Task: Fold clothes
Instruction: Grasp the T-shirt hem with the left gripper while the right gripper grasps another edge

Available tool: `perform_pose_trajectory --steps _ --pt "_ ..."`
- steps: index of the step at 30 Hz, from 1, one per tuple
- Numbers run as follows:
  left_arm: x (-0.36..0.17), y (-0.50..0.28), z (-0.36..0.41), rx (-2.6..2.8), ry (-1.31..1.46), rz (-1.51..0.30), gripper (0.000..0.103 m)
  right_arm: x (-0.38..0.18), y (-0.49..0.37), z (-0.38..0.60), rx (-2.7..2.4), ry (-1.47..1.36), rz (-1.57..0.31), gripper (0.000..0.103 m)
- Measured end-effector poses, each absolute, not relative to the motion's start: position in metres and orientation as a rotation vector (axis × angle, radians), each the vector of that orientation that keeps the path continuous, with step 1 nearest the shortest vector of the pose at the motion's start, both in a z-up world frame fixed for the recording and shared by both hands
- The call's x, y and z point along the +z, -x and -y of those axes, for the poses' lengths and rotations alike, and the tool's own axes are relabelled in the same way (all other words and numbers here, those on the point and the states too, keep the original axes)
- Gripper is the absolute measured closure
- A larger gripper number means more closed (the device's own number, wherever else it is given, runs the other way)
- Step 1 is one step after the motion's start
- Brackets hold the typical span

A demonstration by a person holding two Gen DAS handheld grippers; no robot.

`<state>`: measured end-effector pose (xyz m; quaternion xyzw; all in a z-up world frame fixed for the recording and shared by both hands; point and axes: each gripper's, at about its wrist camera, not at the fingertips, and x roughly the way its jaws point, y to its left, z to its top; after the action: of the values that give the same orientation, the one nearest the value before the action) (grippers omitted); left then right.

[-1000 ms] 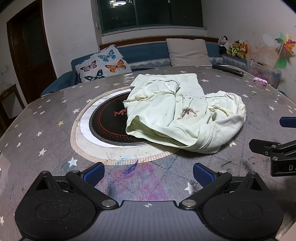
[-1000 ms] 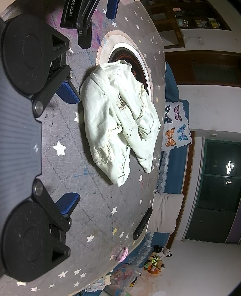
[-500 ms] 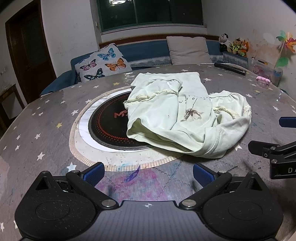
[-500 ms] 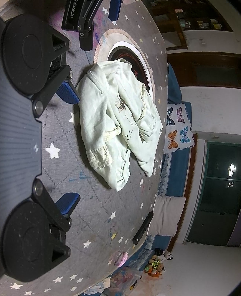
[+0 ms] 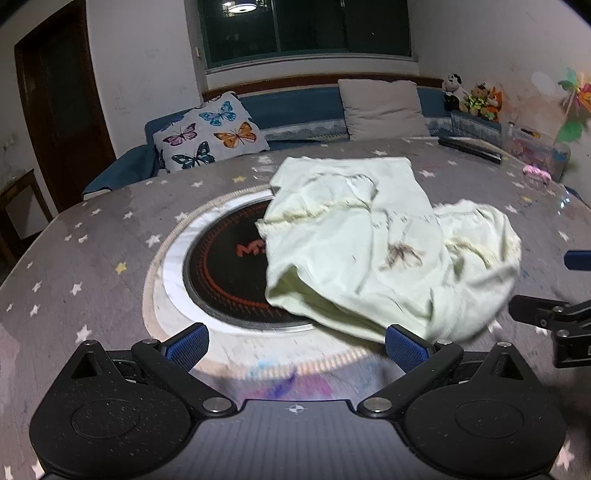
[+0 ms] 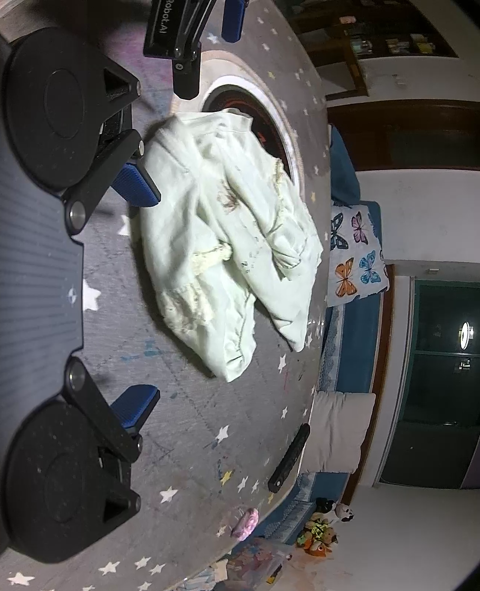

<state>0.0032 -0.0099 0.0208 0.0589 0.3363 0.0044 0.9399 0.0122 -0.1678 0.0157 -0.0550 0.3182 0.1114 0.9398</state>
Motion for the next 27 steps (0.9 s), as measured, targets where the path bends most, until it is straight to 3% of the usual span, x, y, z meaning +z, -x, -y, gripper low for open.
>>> perform_pose_trajectory --steps 8,19,27 --pt "0.035 -0.041 -0.006 0.028 -0.119 -0.645 0.004 0.025 -0.052 0.187 0.214 0.012 -0.667 0.004" --pt "0.03 -0.125 -0.013 -0.031 -0.109 -0.678 0.027 0.015 -0.124 0.21 0.166 -0.069 -0.751 0.031" --pt "0.016 -0.183 -0.023 -0.042 -0.091 -0.715 0.036 0.002 -0.153 0.213 0.16 -0.084 -0.787 0.049"
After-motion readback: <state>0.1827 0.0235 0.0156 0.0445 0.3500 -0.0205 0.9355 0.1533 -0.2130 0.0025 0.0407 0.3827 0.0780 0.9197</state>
